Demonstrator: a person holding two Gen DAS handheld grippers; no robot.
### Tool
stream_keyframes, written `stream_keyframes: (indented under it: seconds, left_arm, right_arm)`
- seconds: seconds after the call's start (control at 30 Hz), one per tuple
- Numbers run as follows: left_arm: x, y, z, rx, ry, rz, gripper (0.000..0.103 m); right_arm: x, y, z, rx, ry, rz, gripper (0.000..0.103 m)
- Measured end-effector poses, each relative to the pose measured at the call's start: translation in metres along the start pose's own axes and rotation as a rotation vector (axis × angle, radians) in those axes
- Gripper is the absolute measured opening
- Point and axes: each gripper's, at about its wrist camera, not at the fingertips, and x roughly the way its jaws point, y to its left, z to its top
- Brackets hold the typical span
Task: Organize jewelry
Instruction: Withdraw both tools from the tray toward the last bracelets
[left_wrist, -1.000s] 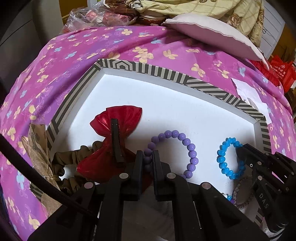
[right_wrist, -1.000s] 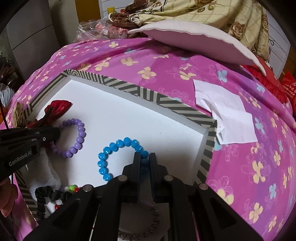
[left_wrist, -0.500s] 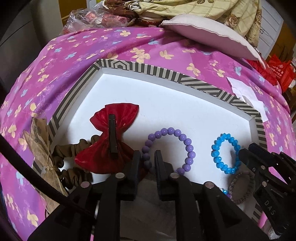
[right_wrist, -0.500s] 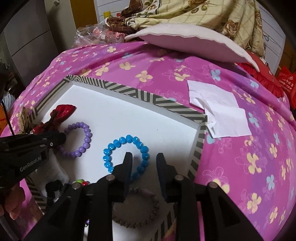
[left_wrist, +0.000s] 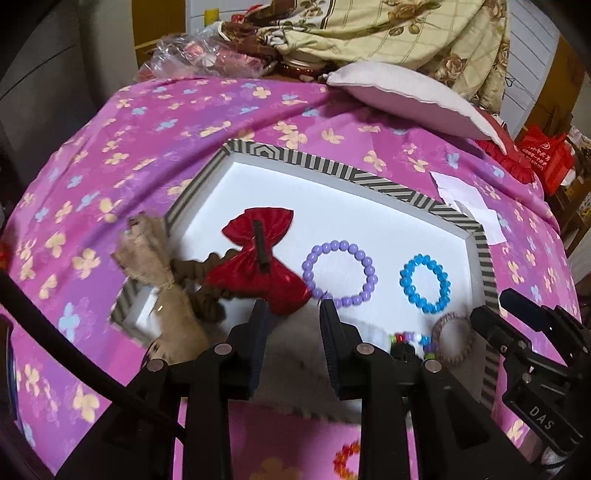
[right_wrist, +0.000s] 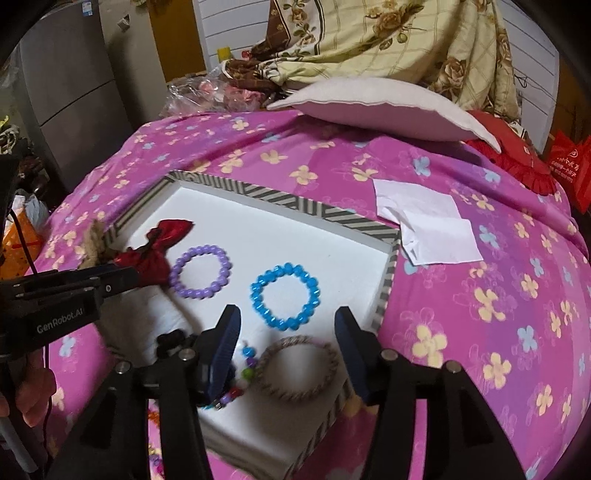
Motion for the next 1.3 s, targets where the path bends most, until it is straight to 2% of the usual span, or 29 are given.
stream_keyframes:
  seconds: [0.27, 0.63, 0.97, 1.13, 1.3]
  left_arm:
    - [-0.029, 0.001, -0.036, 0.032, -0.029, 0.02, 0.049]
    - [-0.045, 0.001, -0.082, 0.025, -0.013, 0.028, 0.049]
    - [-0.061, 0.002, -0.107, 0.025, -0.031, 0.056, 0.049]
    - [-0.071, 0.001, -0.115, 0.033, -0.049, 0.058, 0.049]
    - [-0.081, 0.001, -0.124, 0.034, -0.062, 0.057, 0.049]
  right_arm:
    - [-0.027, 0.006, -0.023, -0.001, -0.001, 0.005, 0.056]
    - [-0.057, 0.014, -0.063, 0.008, -0.037, 0.009, 0.056]
    - [-0.072, 0.029, -0.092, 0.027, -0.022, 0.024, 0.057]
    - [-0.085, 0.034, -0.104, 0.042, -0.024, 0.035, 0.065]
    - [-0.096, 0.037, -0.113, 0.049, -0.03, 0.033, 0.065]
